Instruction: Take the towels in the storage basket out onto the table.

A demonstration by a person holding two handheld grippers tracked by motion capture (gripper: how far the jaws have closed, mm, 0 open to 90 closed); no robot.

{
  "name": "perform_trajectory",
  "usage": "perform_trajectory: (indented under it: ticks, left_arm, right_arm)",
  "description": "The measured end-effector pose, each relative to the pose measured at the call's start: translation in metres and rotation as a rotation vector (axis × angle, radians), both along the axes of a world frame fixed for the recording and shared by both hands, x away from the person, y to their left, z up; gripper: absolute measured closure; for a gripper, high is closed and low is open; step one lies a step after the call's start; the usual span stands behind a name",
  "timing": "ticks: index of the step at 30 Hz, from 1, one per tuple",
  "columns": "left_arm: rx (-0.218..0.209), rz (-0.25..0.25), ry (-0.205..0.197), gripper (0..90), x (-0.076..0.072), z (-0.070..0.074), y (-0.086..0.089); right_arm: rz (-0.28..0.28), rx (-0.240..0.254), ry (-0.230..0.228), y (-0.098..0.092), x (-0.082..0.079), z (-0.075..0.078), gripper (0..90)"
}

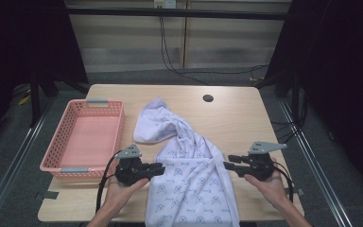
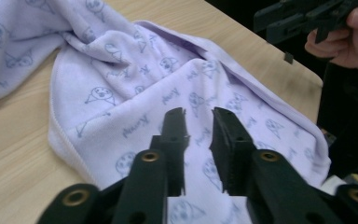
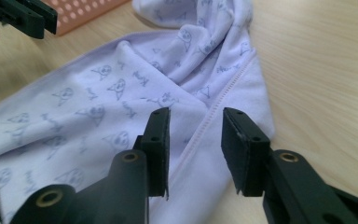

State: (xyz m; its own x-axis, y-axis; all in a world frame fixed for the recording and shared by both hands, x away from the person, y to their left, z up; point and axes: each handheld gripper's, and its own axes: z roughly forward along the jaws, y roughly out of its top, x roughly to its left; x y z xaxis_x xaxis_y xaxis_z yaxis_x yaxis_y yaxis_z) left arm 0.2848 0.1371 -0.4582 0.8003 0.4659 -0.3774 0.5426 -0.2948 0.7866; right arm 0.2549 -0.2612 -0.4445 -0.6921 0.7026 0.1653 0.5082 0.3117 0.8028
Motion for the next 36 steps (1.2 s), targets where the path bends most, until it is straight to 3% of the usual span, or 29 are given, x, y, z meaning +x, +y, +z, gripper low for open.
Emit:
perform_trajectory:
  ticks: [2, 3, 9, 12, 13, 14, 15, 18, 22, 23, 25, 27, 28, 29, 30, 31, 32, 35, 36]
  left_arm:
    - [0.025, 0.025, 0.007, 79.0, 0.008, -0.010, -0.003]
    - [0.036, 0.014, 0.027, 79.7, 0.011, -0.015, -0.003]
    - [0.122, 0.026, 0.050, 75.3, 0.009, -0.034, -0.001]
    - [0.133, 0.041, 0.052, 73.8, 0.007, -0.037, 0.001]
    - [0.147, 0.045, 0.050, 72.7, 0.007, -0.038, 0.001]
    - [0.169, 0.045, 0.048, 72.7, 0.006, -0.040, 0.001]
    - [0.199, 0.044, 0.050, 71.9, 0.006, -0.043, 0.001]
    - [0.205, 0.052, 0.044, 71.0, 0.005, -0.044, 0.005]
    - [0.212, 0.066, 0.026, 71.9, -0.002, -0.044, 0.015]
    - [0.221, 0.067, 0.025, 72.0, -0.005, -0.043, 0.020]
    - [0.228, 0.085, 0.026, 72.6, -0.008, -0.042, 0.024]
    - [0.247, 0.086, 0.023, 73.3, -0.011, -0.041, 0.029]
    - [0.247, 0.086, 0.023, 73.3, -0.011, -0.041, 0.029]
    - [0.255, 0.085, 0.018, 73.7, -0.013, -0.040, 0.030]
    - [0.255, 0.085, 0.018, 74.6, -0.013, -0.040, 0.030]
    - [0.236, 0.055, 0.048, 74.6, -0.015, -0.040, 0.028]
    - [0.240, 0.039, 0.053, 75.1, -0.017, -0.040, 0.026]
    - [0.268, -0.010, 0.071, 75.3, -0.030, -0.036, 0.022]
    - [0.274, -0.021, 0.072, 75.2, -0.035, -0.035, 0.022]
  right_arm:
    - [0.017, -0.013, 0.019, 0.010, 0.011, -0.009, 64.0]
    - [0.032, -0.048, 0.035, 0.020, 0.016, -0.018, 61.7]
    - [0.029, -0.122, 0.067, 0.029, 0.013, -0.039, 51.0]
    - [0.018, -0.145, 0.071, 0.031, 0.010, -0.044, 48.1]
    - [0.023, -0.191, 0.082, 0.035, 0.008, -0.049, 51.9]
    - [0.023, -0.191, 0.082, 0.035, 0.008, -0.049, 51.9]
    - [0.016, -0.228, 0.074, 0.037, 0.008, -0.051, 56.2]
    - [-0.028, -0.242, 0.086, 0.031, 0.011, -0.048, 84.7]
    - [-0.057, -0.169, 0.098, 0.008, 0.009, -0.040, 89.0]
    - [-0.083, -0.120, 0.098, -0.009, 0.006, -0.035, 89.2]
    - [-0.097, -0.106, 0.097, -0.017, 0.003, -0.032, 89.2]
    - [-0.154, -0.072, 0.093, -0.049, -0.011, -0.027, 89.3]
    - [-0.154, -0.072, 0.093, -0.049, -0.011, -0.027, 89.3]
    - [-0.176, -0.049, 0.101, -0.066, -0.021, -0.026, 89.2]
    - [-0.176, -0.049, 0.101, -0.066, -0.021, -0.026, 89.2]
    - [-0.179, -0.036, 0.106, -0.072, -0.025, -0.027, 89.3]
    - [-0.174, -0.023, 0.131, -0.081, -0.034, -0.028, 89.2]
    - [-0.160, -0.046, 0.161, -0.083, -0.049, -0.031, 88.8]
    - [-0.151, -0.054, 0.166, -0.083, -0.056, -0.032, 84.8]
